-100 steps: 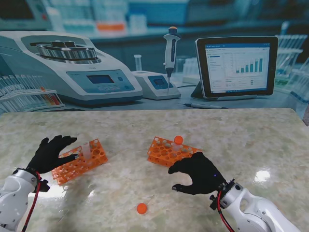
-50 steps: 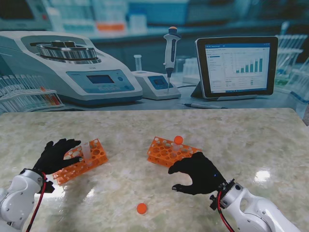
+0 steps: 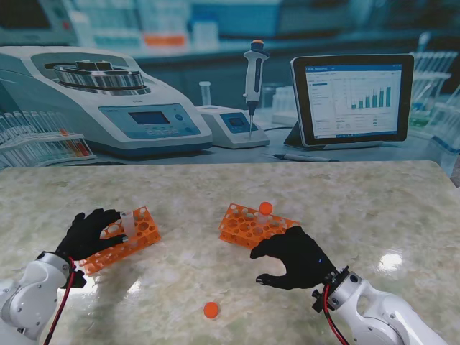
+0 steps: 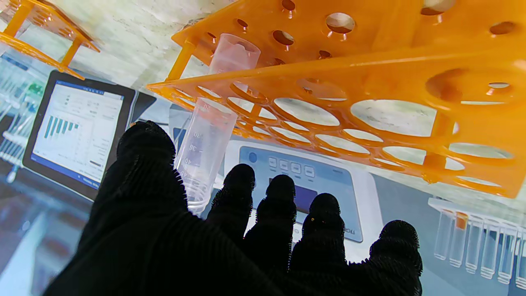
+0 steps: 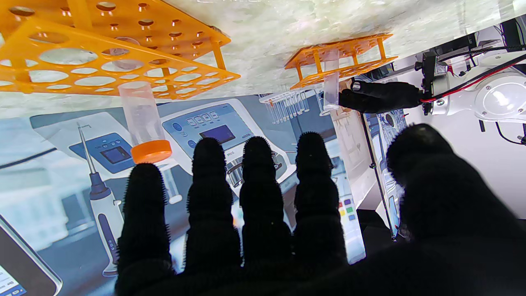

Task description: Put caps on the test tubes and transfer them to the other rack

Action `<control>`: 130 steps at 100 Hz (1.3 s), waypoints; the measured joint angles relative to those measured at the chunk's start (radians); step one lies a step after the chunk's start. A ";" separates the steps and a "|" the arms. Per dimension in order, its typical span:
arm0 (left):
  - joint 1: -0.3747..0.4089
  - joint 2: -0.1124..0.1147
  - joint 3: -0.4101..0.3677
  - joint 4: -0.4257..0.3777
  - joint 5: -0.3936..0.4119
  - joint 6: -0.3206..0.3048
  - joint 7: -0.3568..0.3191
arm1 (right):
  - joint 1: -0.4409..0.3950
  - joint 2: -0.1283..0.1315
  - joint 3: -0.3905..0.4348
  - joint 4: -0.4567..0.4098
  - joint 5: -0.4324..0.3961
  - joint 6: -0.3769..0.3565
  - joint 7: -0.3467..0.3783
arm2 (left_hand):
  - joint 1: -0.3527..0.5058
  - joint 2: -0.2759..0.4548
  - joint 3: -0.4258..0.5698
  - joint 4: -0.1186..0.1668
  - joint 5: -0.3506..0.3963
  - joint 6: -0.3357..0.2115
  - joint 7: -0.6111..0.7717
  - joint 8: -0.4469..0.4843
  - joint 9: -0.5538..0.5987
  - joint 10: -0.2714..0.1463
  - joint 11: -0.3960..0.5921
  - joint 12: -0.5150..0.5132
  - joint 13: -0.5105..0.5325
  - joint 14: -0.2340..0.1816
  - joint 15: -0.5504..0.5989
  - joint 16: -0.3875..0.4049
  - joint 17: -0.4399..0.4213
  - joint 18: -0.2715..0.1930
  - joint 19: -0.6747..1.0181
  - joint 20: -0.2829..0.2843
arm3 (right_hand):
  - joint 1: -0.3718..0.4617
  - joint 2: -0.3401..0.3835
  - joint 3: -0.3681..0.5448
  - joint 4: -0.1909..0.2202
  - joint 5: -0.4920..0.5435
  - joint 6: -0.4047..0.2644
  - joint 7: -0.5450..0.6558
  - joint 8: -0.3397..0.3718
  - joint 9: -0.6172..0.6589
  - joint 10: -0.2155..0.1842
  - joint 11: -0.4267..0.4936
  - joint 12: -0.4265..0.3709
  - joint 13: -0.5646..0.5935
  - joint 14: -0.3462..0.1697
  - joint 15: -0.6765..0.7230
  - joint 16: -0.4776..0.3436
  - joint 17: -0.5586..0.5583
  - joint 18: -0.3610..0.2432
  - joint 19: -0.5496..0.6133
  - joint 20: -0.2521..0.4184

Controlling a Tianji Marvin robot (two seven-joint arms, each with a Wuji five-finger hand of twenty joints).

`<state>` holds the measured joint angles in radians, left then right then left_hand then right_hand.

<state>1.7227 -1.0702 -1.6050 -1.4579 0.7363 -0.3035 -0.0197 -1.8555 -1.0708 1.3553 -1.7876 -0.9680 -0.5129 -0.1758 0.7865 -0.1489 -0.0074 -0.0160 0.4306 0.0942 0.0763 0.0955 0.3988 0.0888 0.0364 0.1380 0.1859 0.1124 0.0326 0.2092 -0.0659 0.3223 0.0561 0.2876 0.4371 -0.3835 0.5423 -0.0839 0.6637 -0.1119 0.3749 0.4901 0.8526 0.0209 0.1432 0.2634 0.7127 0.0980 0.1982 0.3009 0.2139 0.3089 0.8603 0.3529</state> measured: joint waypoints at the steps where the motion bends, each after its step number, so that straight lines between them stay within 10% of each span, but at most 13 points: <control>1: -0.001 0.000 0.001 0.001 0.000 0.000 0.000 | 0.000 0.000 0.000 0.000 0.000 0.000 0.000 | 0.000 0.000 0.000 0.000 0.000 0.000 0.000 0.000 0.000 0.000 0.000 0.000 0.000 0.000 0.000 0.000 0.000 0.000 0.000 0.000 | 0.000 0.000 0.000 0.000 0.000 0.000 0.000 0.000 0.000 0.000 0.000 0.000 0.000 0.000 0.000 0.000 0.000 0.000 0.000 0.000; 130: -0.071 0.004 0.066 0.057 -0.025 0.009 -0.029 | 0.002 0.001 -0.003 -0.001 0.002 -0.002 0.007 | 0.000 0.000 0.000 0.000 0.000 0.000 0.000 0.000 -0.012 0.002 -0.003 -0.011 -0.010 -0.003 -0.001 0.000 0.000 0.000 0.000 0.000 | 0.000 0.000 0.000 0.000 0.000 0.000 0.000 0.000 0.000 0.000 0.000 0.000 0.000 0.000 0.000 0.000 0.000 0.000 -0.001 0.000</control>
<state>1.6513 -1.0659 -1.5388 -1.4009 0.7117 -0.2945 -0.0490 -1.8535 -1.0703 1.3520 -1.7890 -0.9656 -0.5144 -0.1684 0.7865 -0.1489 -0.0074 -0.0160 0.4306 0.0944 0.0763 0.0955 0.3870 0.0907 0.0330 0.1267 0.1754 0.1096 0.0315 0.2092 -0.0659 0.3219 0.0561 0.2876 0.4371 -0.3834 0.5423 -0.0839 0.6637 -0.1119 0.3749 0.4901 0.8526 0.0207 0.1432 0.2634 0.7127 0.0980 0.1981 0.3009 0.2138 0.3090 0.8593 0.3529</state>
